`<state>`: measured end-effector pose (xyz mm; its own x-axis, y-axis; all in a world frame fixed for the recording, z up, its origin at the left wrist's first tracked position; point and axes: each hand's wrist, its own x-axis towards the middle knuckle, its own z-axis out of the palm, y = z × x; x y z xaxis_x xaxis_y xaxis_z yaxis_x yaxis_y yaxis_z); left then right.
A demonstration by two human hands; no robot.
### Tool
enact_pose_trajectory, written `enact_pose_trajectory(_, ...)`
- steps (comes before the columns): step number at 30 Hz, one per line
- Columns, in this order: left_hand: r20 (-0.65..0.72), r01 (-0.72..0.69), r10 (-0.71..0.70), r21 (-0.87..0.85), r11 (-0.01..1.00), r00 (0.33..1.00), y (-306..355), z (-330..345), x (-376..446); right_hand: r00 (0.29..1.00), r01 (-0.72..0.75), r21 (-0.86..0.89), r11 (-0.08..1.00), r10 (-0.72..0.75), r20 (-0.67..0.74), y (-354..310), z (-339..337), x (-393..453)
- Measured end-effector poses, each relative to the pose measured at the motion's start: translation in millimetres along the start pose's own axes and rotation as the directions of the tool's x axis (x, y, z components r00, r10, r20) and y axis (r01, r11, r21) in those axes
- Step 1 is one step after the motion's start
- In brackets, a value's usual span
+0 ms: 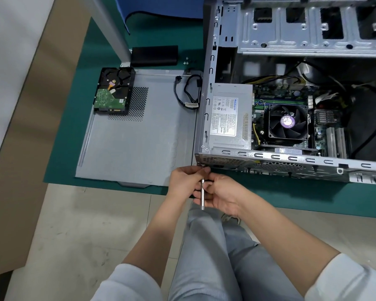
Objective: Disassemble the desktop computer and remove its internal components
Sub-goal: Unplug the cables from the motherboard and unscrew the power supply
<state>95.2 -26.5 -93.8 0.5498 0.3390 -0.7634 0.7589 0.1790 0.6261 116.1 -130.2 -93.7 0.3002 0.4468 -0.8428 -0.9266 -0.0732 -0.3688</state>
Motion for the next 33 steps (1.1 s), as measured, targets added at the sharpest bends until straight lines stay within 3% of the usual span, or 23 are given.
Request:
enact_pose_trajectory(8, 0.014, 0.021, -0.020, -0.031, 0.999, 1.000, 0.8, -1.3, -0.8, 1.000, 0.022, 0.064, 0.998, -0.022, -0.004, -0.3, 0.0, -0.4)
enact_pose_trajectory(13, 0.036, -0.034, 0.031, 0.075, 0.997, 0.999, 1.6, -6.9, 1.5, 0.999, 0.035, 0.082, 0.996, -0.031, -0.040, 1.3, -0.1, -1.1)
enact_pose_trajectory(23, 0.072, -0.081, 0.071, 0.160, 0.984, 0.995, 3.9, -5.4, 5.3, 0.974, 0.116, -0.102, 0.988, -0.133, -0.181, -0.2, 6.5, -0.2)
enact_pose_trajectory(30, 0.105, -0.119, 0.100, 0.190, 0.974, 0.989, -0.6, -1.8, 6.2, 0.998, 0.035, -0.089, 0.995, -0.031, 0.052, 0.7, -5.6, -6.4)
enact_pose_trajectory(33, 0.135, -0.111, 0.094, 0.124, 0.986, 0.986, -2.9, -0.7, 3.3, 0.996, 0.067, -0.157, 0.985, -0.057, 0.069, 7.9, -5.8, -6.2)
